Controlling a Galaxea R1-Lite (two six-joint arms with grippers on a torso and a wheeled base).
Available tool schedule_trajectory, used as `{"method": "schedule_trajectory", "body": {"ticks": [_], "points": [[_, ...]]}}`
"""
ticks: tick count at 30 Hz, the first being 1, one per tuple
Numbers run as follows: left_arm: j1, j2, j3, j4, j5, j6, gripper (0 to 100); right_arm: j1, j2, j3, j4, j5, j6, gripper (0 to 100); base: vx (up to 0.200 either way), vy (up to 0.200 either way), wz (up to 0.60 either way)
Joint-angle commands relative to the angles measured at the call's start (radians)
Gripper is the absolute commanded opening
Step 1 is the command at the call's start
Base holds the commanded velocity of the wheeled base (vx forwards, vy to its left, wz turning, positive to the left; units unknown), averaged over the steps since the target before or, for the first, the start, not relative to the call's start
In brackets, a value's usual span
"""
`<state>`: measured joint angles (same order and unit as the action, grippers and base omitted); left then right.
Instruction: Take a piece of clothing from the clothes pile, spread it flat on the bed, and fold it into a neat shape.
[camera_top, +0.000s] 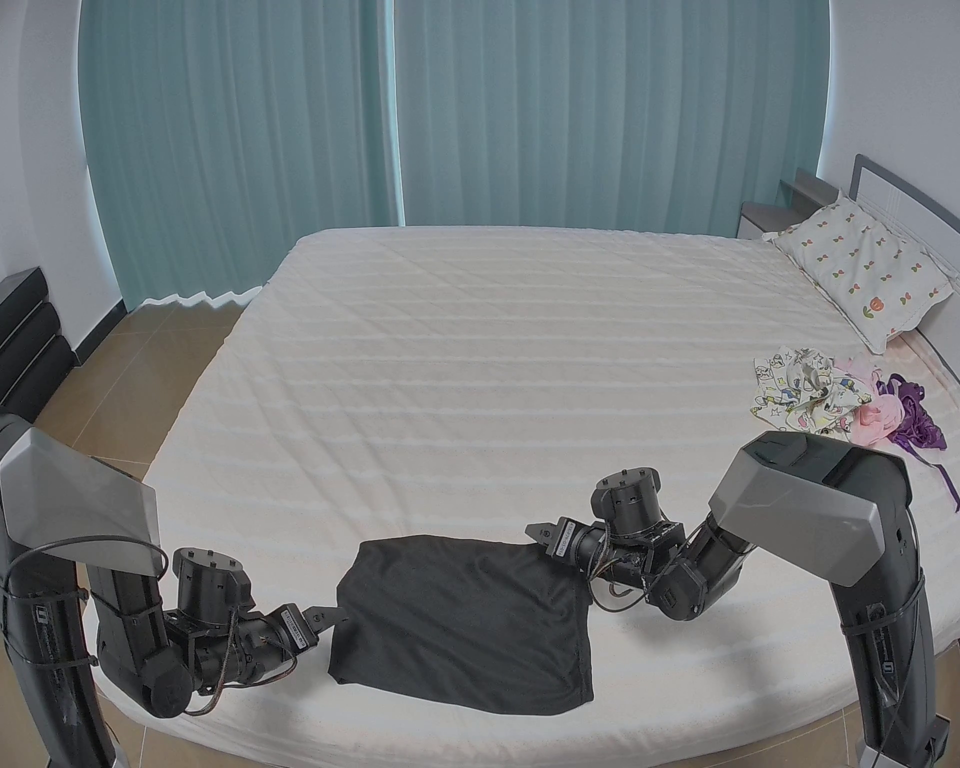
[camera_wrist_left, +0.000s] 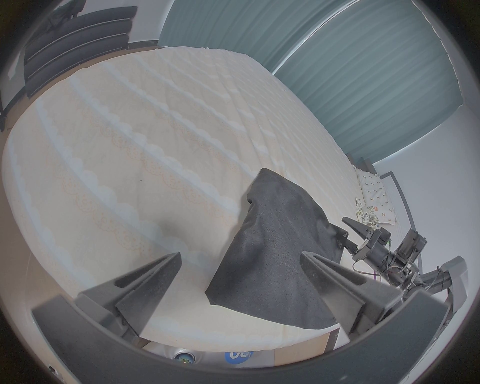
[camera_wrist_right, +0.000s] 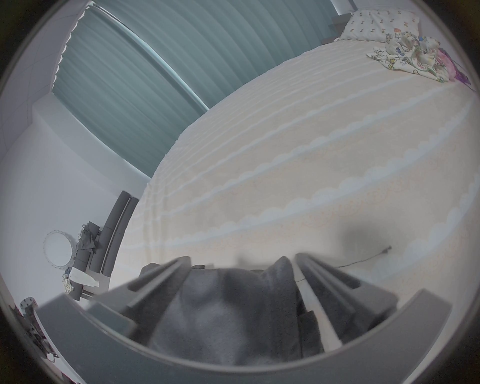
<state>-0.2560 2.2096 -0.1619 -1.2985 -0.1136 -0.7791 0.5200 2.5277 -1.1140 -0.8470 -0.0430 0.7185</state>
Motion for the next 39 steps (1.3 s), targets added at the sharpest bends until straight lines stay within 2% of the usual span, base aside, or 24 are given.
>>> {"method": "schedule_trajectory", "body": {"ticks": [1, 6, 12, 16, 24, 25, 33, 36, 39], "points": [[0.0, 0.007, 0.001, -0.001, 0.0, 0.0, 100, -0.006, 0.028, -0.013, -0.001, -0.015, 0.002, 0, 0.0, 0.0, 0.0], [0.0, 0.009, -0.001, -0.001, 0.0, 0.0, 100, -0.025, 0.017, -0.013, -0.01, -0.087, 0.025, 0, 0.0, 0.0, 0.0], [0.0, 0.012, -0.001, -0.001, 0.002, 0.0, 100, -0.052, 0.014, -0.013, -0.009, -0.1, 0.068, 0, 0.0, 0.0, 0.0], [0.0, 0.013, -0.001, -0.001, 0.002, 0.001, 100, -0.057, 0.022, -0.015, -0.01, -0.124, 0.075, 0, 0.0, 0.0, 0.0], [0.0, 0.013, -0.005, -0.001, 0.003, 0.001, 100, -0.063, 0.025, -0.023, -0.012, -0.123, 0.076, 0, 0.0, 0.0, 0.0], [0.0, 0.012, -0.01, -0.001, 0.003, 0.0, 100, -0.066, 0.025, -0.023, -0.012, -0.123, 0.076, 100, 0.0, 0.0, 0.0], [-0.009, -0.027, -0.103, 0.004, 0.029, -0.003, 100, -0.097, -0.069, 0.028, -0.01, -0.123, 0.076, 100, 0.0, 0.0, 0.0], [-0.052, 0.002, -0.222, 0.015, 0.089, -0.003, 100, -0.118, -0.13, 0.085, -0.012, -0.117, 0.078, 100, 0.0, 0.0, 0.0], [-0.083, 0.038, -0.286, 0.015, 0.091, -0.002, 100, -0.121, -0.162, 0.14, -0.024, -0.118, 0.094, 100, 0.0, 0.0, 0.0]]}}
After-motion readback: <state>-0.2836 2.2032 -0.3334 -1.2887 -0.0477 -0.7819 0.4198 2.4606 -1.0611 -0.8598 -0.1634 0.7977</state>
